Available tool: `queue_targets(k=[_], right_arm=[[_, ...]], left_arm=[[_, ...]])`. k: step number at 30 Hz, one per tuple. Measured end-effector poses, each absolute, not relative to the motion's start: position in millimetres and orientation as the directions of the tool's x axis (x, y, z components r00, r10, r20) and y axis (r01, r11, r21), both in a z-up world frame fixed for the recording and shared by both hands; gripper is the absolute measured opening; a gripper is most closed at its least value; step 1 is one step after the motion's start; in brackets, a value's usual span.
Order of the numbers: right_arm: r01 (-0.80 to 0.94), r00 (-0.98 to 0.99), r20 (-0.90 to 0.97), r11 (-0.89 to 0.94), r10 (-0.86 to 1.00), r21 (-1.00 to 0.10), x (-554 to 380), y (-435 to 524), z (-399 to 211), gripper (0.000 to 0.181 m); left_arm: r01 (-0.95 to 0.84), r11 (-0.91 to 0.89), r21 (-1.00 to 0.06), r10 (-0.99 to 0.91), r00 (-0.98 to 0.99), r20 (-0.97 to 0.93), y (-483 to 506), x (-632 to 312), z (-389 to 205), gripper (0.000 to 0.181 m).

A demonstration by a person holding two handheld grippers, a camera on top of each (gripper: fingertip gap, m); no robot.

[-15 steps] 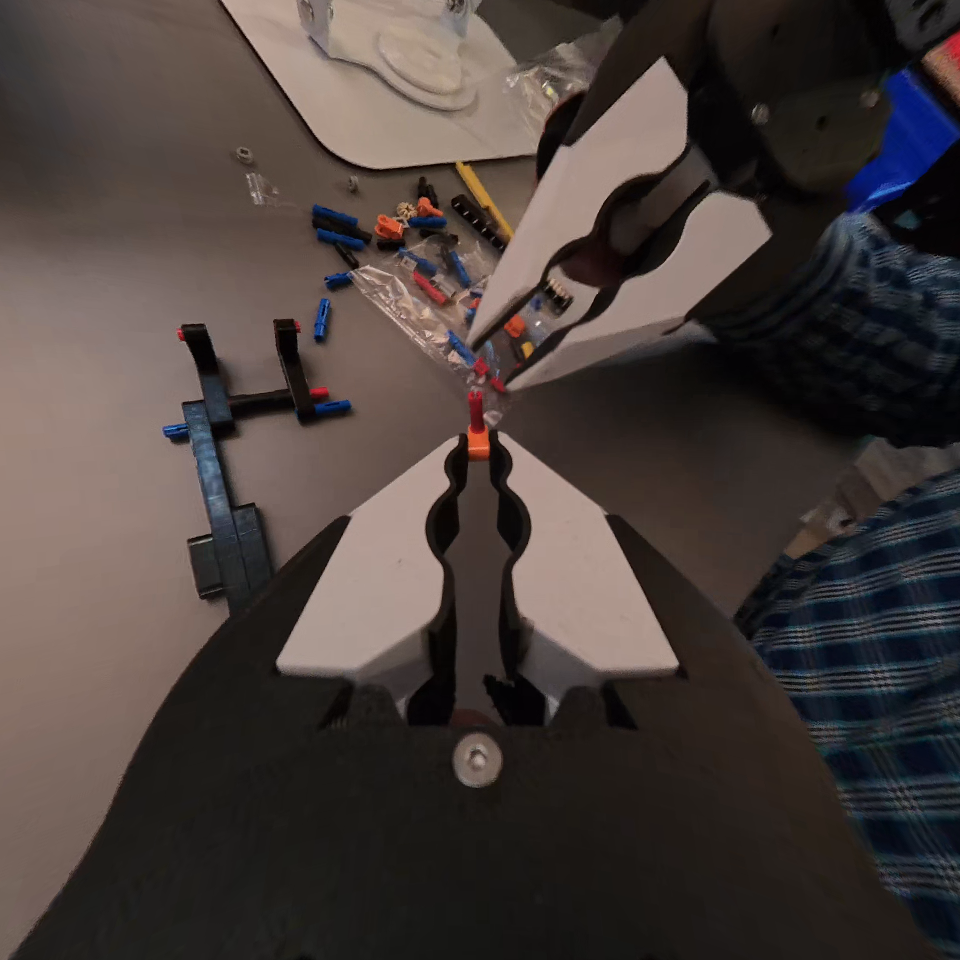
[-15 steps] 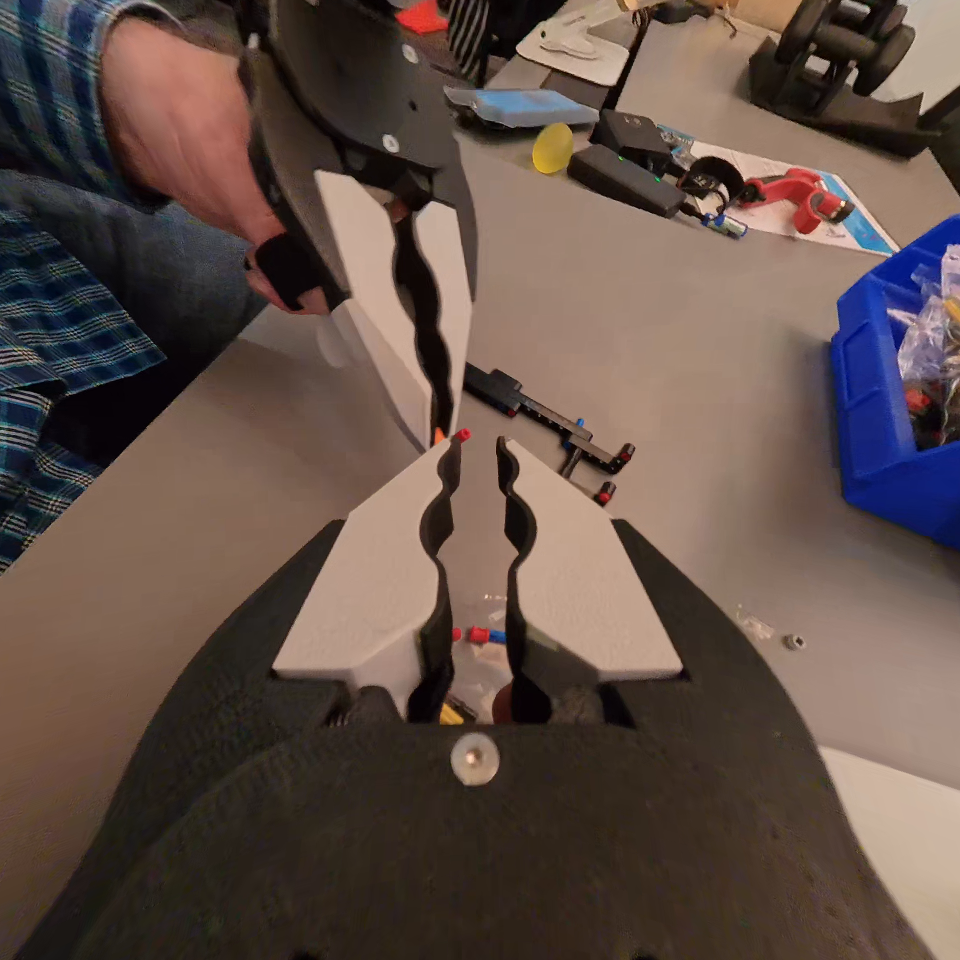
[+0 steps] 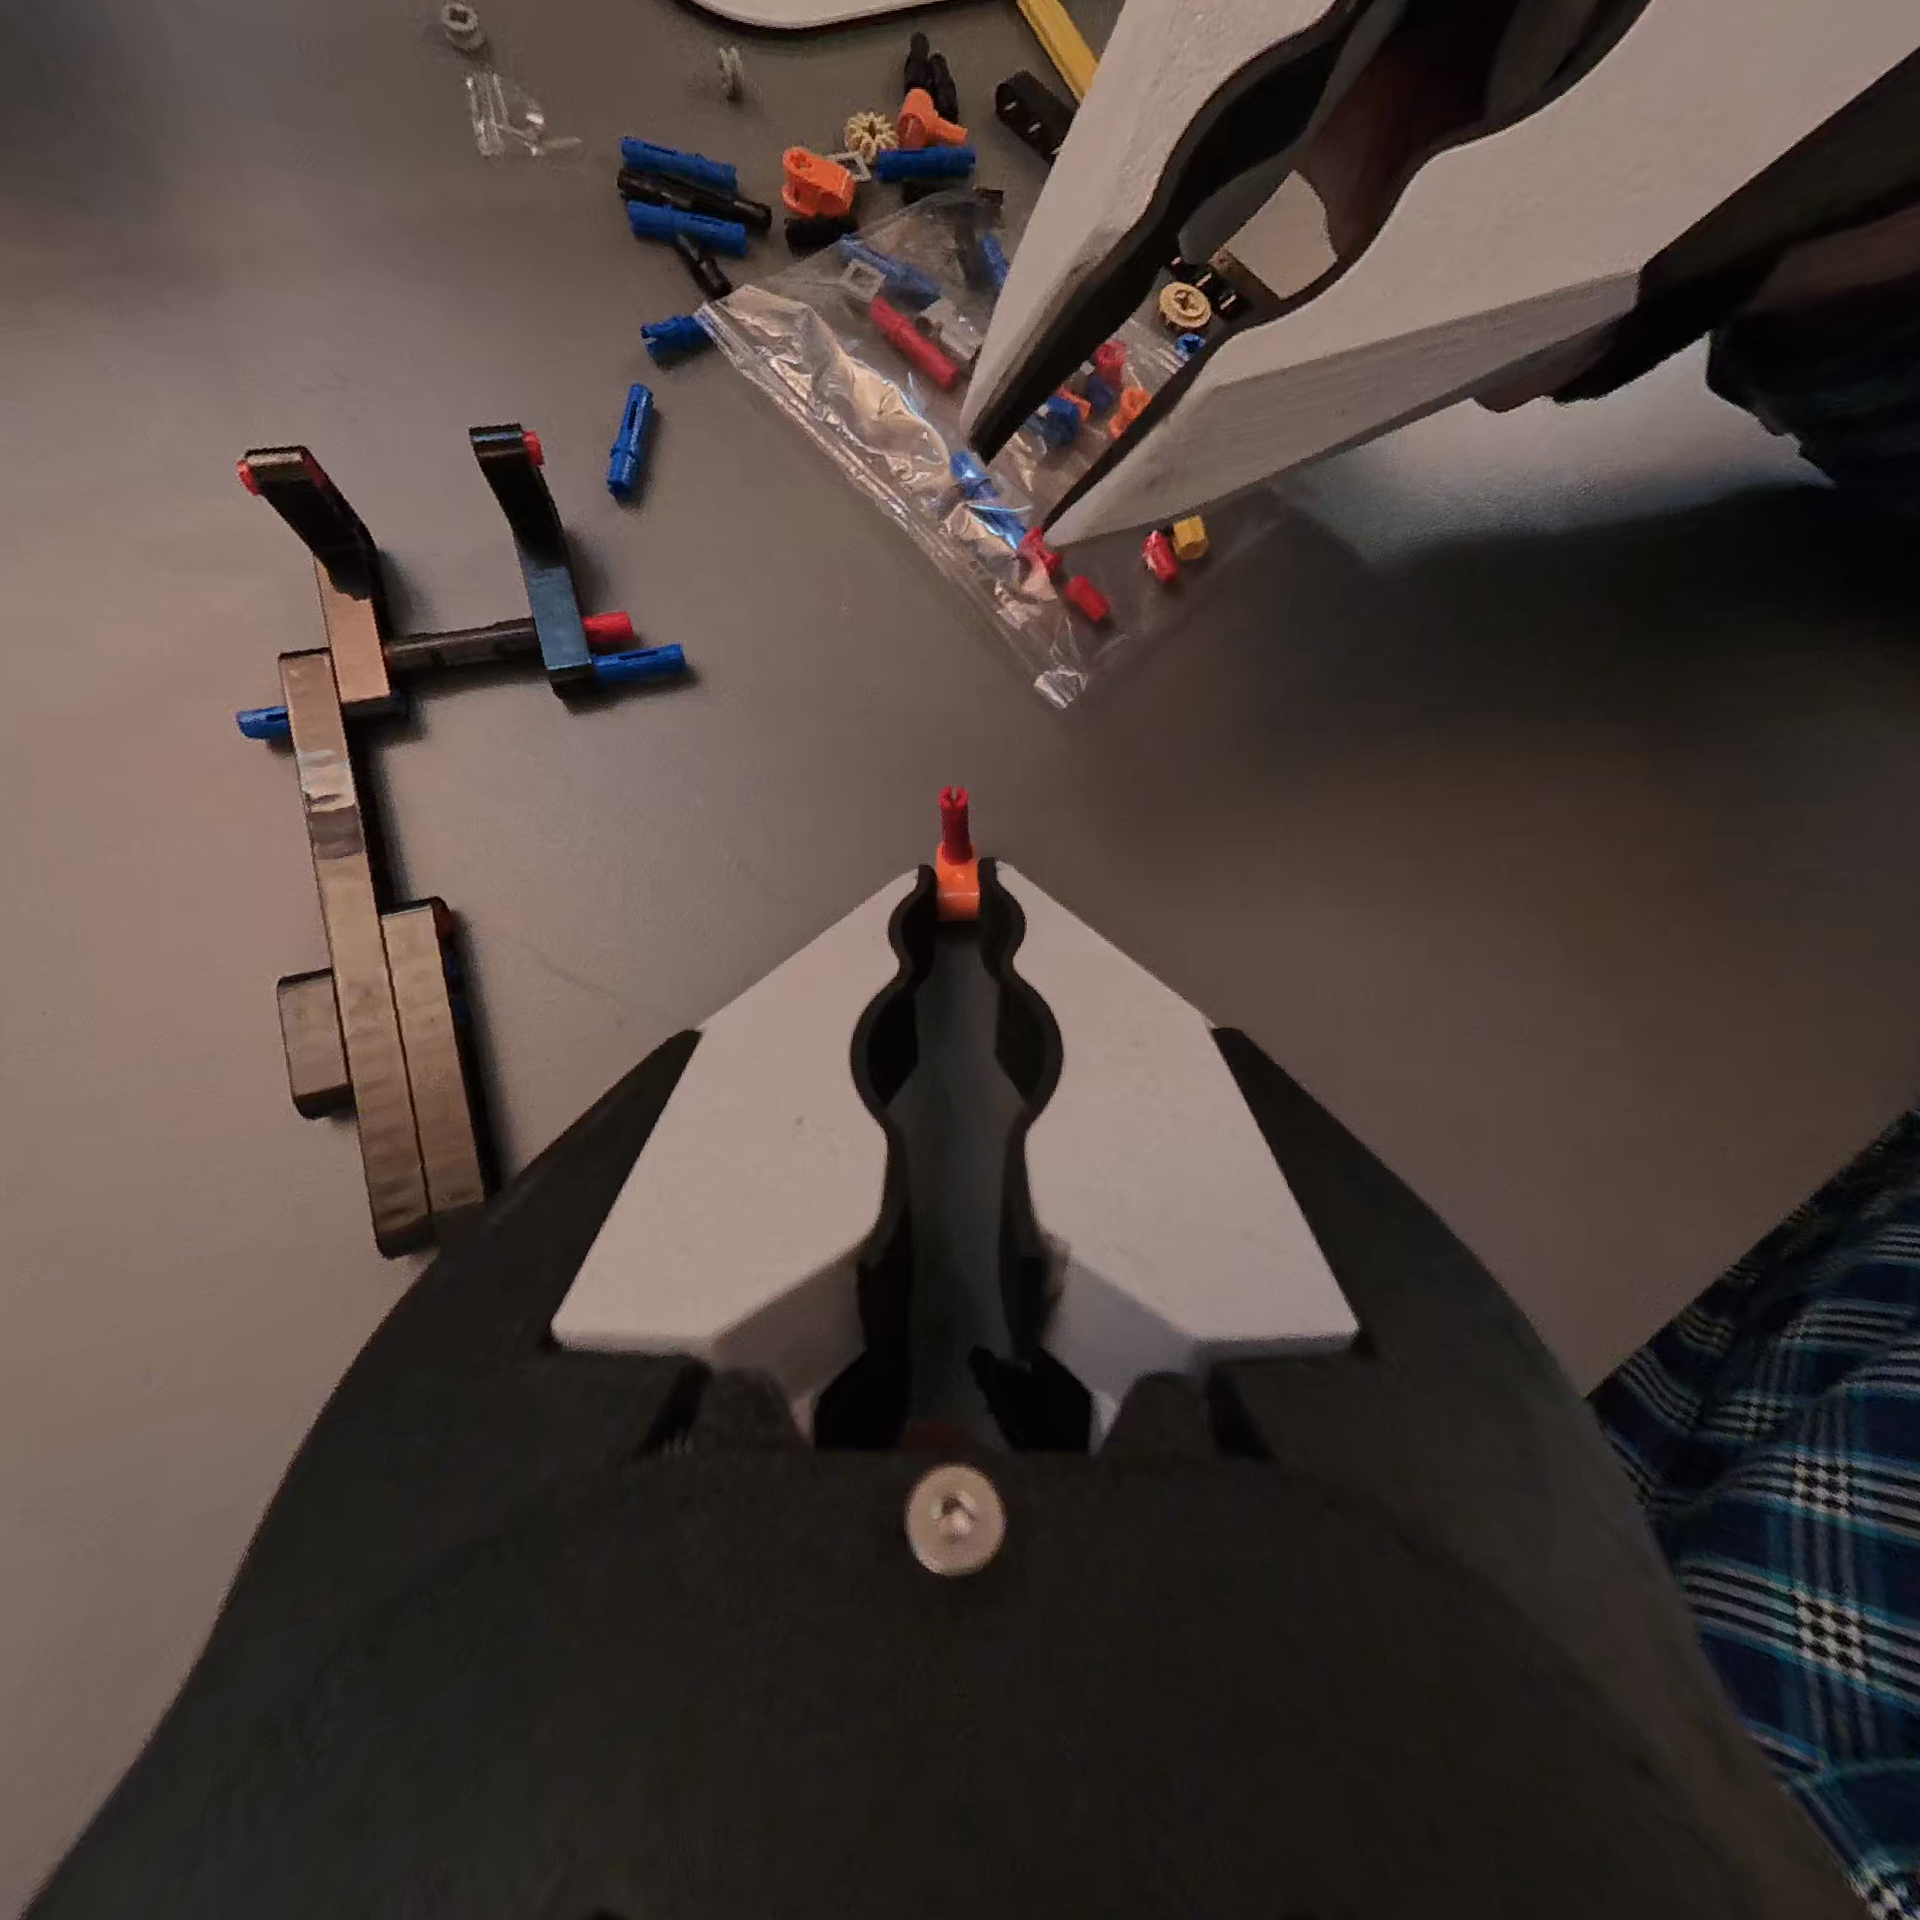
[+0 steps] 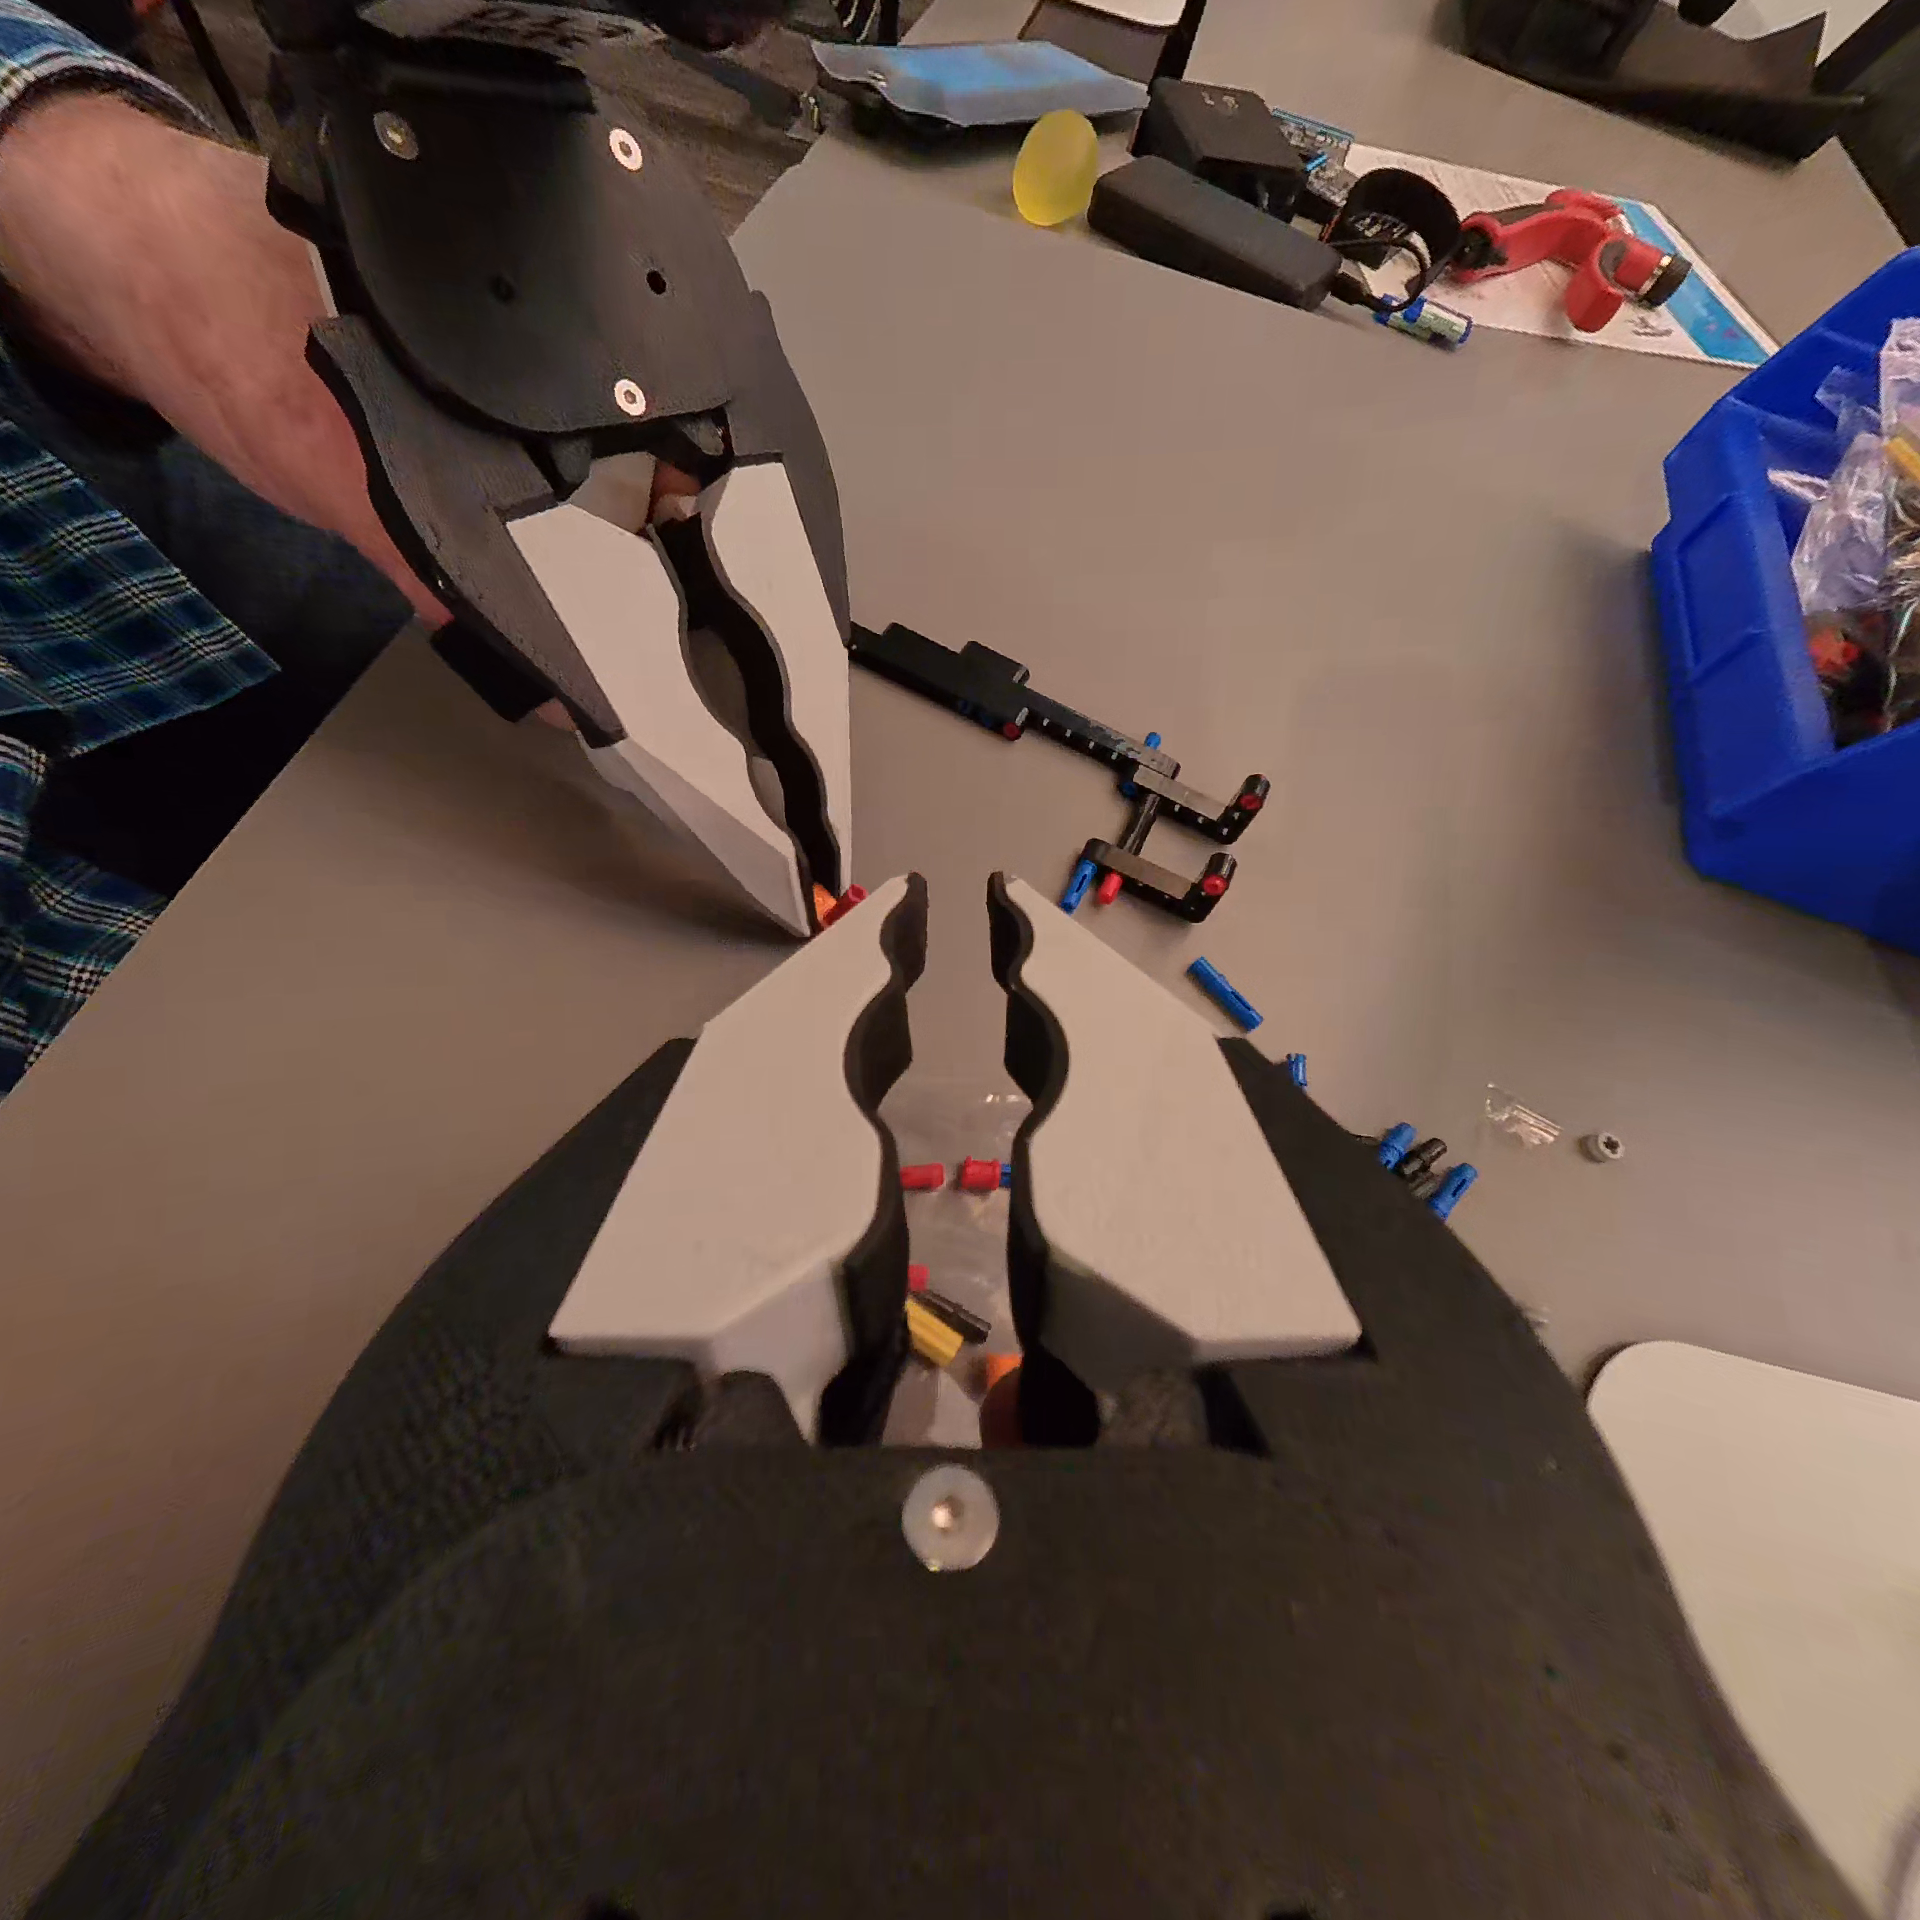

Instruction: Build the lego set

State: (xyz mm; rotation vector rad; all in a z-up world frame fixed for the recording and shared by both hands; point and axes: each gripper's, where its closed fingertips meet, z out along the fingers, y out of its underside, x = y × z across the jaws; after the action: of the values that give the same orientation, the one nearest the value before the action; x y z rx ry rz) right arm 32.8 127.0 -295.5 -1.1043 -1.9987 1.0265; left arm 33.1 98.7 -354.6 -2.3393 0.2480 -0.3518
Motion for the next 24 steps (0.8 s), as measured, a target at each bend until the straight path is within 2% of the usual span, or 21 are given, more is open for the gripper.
queue_targets(k=[6, 18, 24], right_arm=[[0.395, -0.446, 0.153, 0.347, 0.882, -0.85, 34.9, 127.9, -295.4, 0.009], [0.406, -0.426, 0.149, 0.336, 0.892, -0.85, 38.7, 129.7, -296.0, 0.01], [0.416, -0.41, 0.142, 0.323, 0.901, -0.85, 37.4, 133.2, -296.6, 0.009]], left_arm=[[-0.132, -0.69, -0.711, -0.291, 0.951, 0.106, 95.4, 33.2, -355.3, 0.007], [-0.119, -0.683, -0.72, -0.295, 0.948, 0.123, 90.0, 36.0, -353.5, 0.026], [-0.097, -0.67, -0.736, -0.289, 0.947, 0.139, 90.4, 34.2, -350.6, 0.024]])
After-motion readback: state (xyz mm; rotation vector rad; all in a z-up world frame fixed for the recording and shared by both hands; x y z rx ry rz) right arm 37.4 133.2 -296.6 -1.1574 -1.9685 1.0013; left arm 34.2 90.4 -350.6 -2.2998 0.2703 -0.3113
